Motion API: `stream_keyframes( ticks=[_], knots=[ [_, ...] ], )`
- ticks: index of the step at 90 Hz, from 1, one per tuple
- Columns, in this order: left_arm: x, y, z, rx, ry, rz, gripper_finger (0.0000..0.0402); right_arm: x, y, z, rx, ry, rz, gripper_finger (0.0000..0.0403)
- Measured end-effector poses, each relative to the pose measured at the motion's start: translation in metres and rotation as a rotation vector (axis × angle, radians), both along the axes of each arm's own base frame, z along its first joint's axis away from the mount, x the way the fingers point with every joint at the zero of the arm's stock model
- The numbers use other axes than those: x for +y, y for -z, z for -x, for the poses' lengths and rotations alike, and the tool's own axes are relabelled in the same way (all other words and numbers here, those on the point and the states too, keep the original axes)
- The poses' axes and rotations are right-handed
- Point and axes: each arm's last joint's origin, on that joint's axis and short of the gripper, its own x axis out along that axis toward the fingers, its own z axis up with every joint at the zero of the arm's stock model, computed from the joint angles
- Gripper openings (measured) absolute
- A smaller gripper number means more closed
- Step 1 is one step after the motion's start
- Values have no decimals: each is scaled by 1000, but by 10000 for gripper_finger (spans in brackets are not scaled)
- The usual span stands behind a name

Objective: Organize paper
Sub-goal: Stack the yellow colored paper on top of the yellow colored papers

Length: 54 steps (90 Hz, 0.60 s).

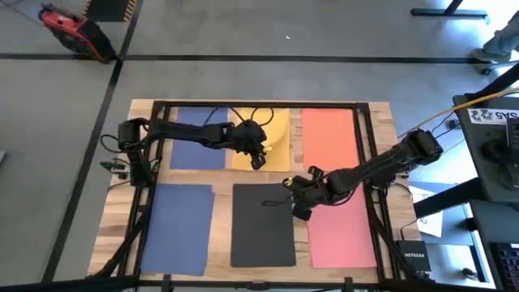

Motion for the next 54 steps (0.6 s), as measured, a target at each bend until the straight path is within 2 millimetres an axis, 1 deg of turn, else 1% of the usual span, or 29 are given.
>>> stream_keyframes(
  ticks=[13, 24, 34, 54],
  knots=[
    [3, 0, -1, -7, -8, -9, 0, 0, 0, 1, 7, -1, 3, 0],
    [11, 0, 1, -13, -67, -6, 0, 0, 0, 1, 9, -2, 3, 0],
    [16, -2, 0, -44, -75, -16, 0, 0, 0, 1, 12, -5, 5, 0],
    [16, -4, -1, -61, -63, -30, 6, 0, 1, 2, 25, -8, 3, 0]
  ],
)
